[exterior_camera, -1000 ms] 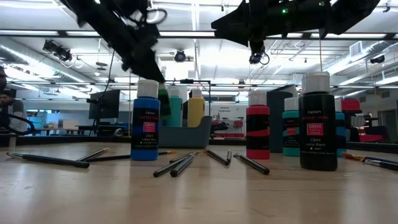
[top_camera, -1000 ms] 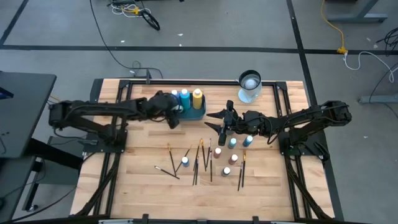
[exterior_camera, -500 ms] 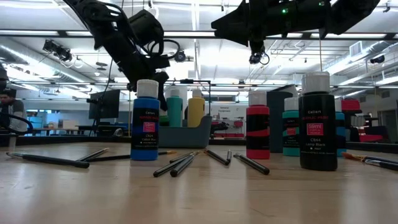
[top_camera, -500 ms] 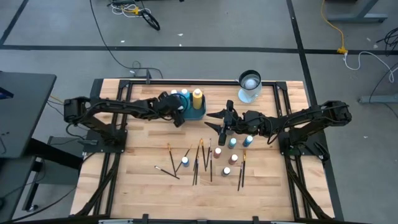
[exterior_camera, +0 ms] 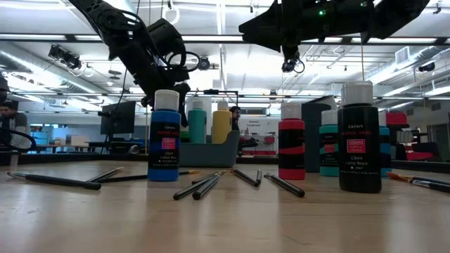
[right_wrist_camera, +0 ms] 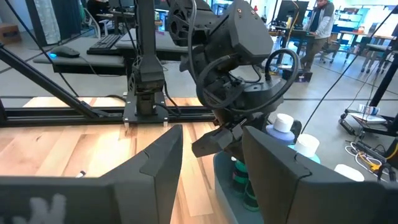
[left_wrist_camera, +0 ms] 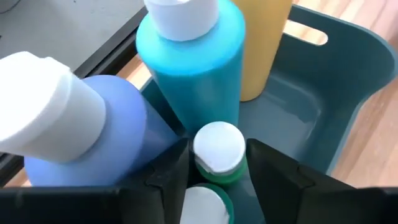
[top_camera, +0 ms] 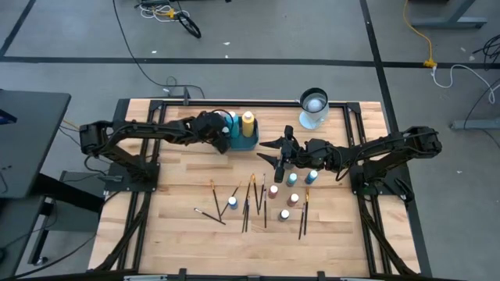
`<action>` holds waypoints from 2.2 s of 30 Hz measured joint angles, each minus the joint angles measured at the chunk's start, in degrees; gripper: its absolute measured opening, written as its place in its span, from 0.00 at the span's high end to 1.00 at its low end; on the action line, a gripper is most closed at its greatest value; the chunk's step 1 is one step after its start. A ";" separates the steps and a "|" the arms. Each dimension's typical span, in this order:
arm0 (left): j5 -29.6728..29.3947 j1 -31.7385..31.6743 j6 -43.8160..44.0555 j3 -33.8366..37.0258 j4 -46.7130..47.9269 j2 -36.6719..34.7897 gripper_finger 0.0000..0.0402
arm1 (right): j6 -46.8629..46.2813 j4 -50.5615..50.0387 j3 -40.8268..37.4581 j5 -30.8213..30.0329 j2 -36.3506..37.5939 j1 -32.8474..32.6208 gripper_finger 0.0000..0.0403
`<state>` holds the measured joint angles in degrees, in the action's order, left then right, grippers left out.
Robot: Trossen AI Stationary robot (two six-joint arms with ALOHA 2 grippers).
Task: Pick & Place Paint Supplies
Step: Put the green paint bottle into the blue bin, then put the blue paint bottle into the blue bin
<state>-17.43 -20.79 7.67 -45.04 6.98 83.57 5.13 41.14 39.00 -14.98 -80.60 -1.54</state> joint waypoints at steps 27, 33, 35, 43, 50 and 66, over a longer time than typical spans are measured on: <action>25.71 15.13 -8.36 -6.36 8.65 -8.54 0.54 | -0.11 0.31 0.00 1.05 0.00 0.11 0.58; 21.84 24.55 -7.79 -6.34 8.56 -8.52 0.53 | -0.11 0.33 0.00 1.05 0.00 0.11 0.58; 20.02 27.02 -6.48 -6.34 8.44 -8.52 0.53 | -0.11 0.34 0.00 1.04 0.00 0.11 0.58; 14.83 34.35 -1.28 -6.34 4.62 -8.52 0.53 | -0.13 0.36 0.00 1.05 0.00 0.11 0.58; 10.69 38.08 0.54 -0.75 -5.15 -8.46 0.54 | -1.92 -0.09 0.00 1.16 0.00 -0.09 0.58; 11.03 38.35 3.39 14.45 -26.99 -8.06 0.53 | -9.90 -5.22 0.00 3.87 0.00 -0.17 0.58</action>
<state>-6.40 17.56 11.06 -30.59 -20.01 75.51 -4.77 35.92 39.00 -11.12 -80.60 -1.72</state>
